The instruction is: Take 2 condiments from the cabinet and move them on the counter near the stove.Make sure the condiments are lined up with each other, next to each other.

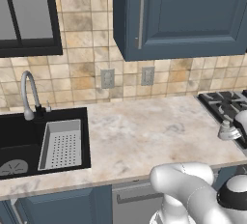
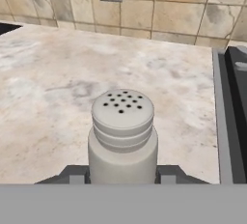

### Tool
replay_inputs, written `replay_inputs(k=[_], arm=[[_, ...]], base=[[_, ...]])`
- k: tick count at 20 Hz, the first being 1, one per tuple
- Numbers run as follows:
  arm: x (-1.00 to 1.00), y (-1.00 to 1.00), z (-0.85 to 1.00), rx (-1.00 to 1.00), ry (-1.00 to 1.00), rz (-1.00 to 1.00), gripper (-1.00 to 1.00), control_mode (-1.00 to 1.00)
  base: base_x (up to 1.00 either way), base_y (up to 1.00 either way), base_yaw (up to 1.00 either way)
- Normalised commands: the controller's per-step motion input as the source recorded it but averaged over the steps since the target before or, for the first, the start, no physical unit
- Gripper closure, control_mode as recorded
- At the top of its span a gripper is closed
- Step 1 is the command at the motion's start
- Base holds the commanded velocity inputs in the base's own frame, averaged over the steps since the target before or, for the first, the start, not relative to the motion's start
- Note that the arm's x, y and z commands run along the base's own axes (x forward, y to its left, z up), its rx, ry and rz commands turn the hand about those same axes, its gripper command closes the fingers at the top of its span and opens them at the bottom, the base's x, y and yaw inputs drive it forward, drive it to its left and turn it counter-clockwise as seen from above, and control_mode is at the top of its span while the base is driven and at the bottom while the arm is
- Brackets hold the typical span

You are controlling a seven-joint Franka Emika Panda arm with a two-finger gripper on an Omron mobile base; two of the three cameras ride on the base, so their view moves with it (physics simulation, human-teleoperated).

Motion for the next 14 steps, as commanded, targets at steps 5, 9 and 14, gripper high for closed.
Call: replay_inputs(k=[5, 9, 14], arm=[[0.11, -0.16, -0.12, 0.00, -0.02, 0.00, 1.00, -1.00], [0.07, -0.15, -0.10, 0.00, -0.01, 0.00, 1.00, -1.00], [0.02, -0.04, -0.12, 0.00, 0.00, 0.01, 1.00, -1.00]], base=[[0.00, 0.00, 0.00], [0.00, 0.00, 0.00], [0.00, 0.00, 0.00]])
